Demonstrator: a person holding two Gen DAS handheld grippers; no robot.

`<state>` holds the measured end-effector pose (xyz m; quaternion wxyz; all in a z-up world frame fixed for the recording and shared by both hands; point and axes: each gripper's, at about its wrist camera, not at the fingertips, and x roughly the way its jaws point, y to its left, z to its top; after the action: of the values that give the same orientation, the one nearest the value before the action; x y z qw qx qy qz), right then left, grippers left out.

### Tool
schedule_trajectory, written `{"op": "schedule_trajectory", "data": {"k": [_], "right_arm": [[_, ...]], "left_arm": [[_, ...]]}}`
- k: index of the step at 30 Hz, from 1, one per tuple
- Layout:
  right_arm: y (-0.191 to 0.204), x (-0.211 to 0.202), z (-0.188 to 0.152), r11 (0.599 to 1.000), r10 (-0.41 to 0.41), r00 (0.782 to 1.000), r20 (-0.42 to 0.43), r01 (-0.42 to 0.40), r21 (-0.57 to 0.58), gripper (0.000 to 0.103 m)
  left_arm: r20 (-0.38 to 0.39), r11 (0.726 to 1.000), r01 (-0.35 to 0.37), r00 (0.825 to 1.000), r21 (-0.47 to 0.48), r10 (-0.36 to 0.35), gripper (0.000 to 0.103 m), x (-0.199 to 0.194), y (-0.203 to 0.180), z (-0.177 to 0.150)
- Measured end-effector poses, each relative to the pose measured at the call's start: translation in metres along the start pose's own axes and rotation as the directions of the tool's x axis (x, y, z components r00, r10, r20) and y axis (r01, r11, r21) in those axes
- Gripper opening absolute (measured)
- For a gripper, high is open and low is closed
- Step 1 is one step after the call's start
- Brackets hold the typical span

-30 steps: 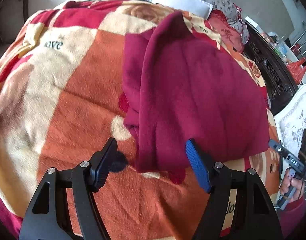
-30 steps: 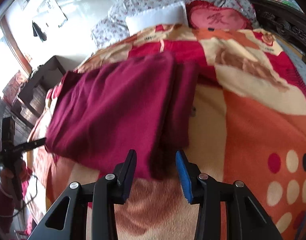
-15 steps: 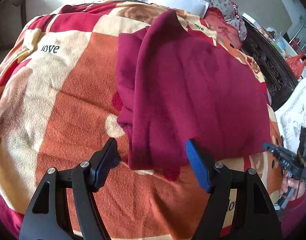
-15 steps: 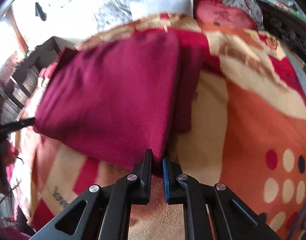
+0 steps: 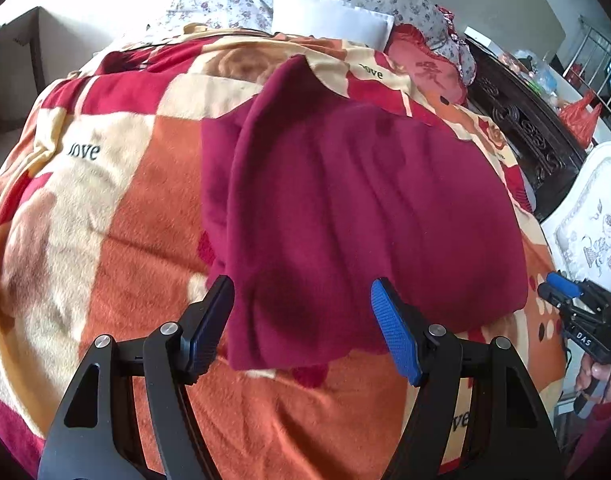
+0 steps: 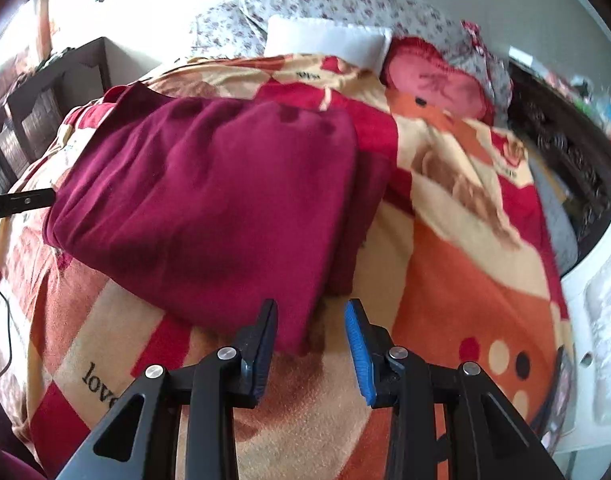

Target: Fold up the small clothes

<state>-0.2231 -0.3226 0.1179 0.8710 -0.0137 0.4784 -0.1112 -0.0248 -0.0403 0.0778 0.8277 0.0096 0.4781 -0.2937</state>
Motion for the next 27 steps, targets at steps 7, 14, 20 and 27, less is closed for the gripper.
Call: {"op": "schedule_trajectory", "data": {"k": [7,14,20,27], "right_arm": [[0.014,0.001,0.016,0.999,0.007,1.0,0.019,-0.007,-0.041,0.033],[0.023,0.012,0.027,0.998,0.012,1.0,0.007,-0.012,-0.069,0.033],[0.025,0.022,0.037,0.998,0.025,1.0,0.013,-0.025,-0.063,0.033],[0.008,0.08,0.053,0.995,0.086,0.991,-0.1,-0.081,0.052,0.033]], "left_arm": [[-0.002,1.0,0.011,1.0,0.009,-0.011,0.071,0.005,-0.008,0.005],[-0.012,1.0,0.013,1.0,-0.001,-0.013,0.071,0.009,-0.004,0.005],[-0.012,1.0,0.008,1.0,-0.022,-0.008,0.071,0.012,0.003,0.003],[-0.064,0.998,-0.005,0.998,-0.066,0.001,0.071,0.03,0.017,-0.008]]}}
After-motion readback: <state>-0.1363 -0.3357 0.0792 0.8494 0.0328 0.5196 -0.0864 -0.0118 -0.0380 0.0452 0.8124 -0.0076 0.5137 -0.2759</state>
